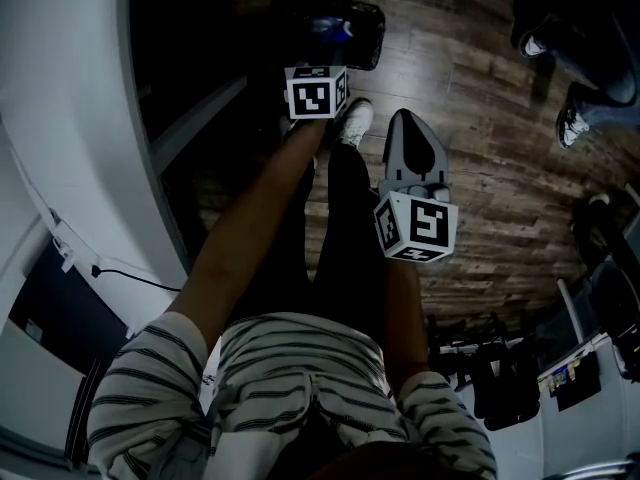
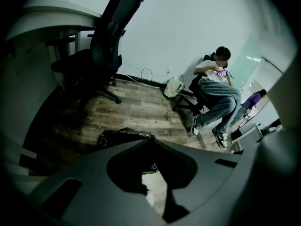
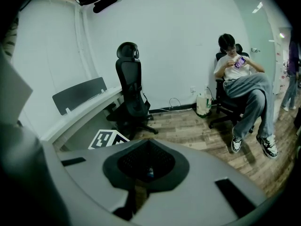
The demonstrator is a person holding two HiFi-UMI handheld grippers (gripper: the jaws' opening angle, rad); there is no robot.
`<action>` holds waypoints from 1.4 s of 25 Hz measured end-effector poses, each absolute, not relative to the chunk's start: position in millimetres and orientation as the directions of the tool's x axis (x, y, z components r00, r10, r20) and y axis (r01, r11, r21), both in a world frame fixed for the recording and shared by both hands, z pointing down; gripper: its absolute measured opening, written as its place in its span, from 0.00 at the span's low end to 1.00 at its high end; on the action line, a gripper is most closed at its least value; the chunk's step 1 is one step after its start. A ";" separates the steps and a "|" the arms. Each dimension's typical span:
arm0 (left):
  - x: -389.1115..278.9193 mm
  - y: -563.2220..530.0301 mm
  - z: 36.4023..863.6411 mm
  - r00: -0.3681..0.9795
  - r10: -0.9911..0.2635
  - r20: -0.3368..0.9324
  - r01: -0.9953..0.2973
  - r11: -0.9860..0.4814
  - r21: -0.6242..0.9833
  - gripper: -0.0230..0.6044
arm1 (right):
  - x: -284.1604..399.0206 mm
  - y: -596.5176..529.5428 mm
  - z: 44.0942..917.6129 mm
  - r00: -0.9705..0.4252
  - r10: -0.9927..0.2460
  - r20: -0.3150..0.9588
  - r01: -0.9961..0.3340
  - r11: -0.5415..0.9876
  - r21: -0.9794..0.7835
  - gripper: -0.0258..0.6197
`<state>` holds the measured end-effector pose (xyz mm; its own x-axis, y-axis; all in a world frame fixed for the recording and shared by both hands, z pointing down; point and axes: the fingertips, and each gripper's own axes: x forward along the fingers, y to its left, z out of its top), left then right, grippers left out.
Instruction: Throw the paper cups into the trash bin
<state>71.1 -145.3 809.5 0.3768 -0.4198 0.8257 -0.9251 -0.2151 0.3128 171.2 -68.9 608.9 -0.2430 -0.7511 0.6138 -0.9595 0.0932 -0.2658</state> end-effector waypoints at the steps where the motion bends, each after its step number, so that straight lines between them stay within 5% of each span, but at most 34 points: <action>1: 70.8 -144.1 805.5 0.377 -0.420 0.826 -0.925 -0.214 0.313 0.12 | 171.5 -68.7 605.4 -0.239 -0.754 0.612 -0.961 0.092 -0.262 0.06; 35: 62.3 -138.2 569.2 0.470 -0.599 0.648 -0.881 -0.358 0.309 0.08 | 155.0 -68.6 470.9 -0.230 -0.842 0.488 -0.963 0.124 -0.240 0.06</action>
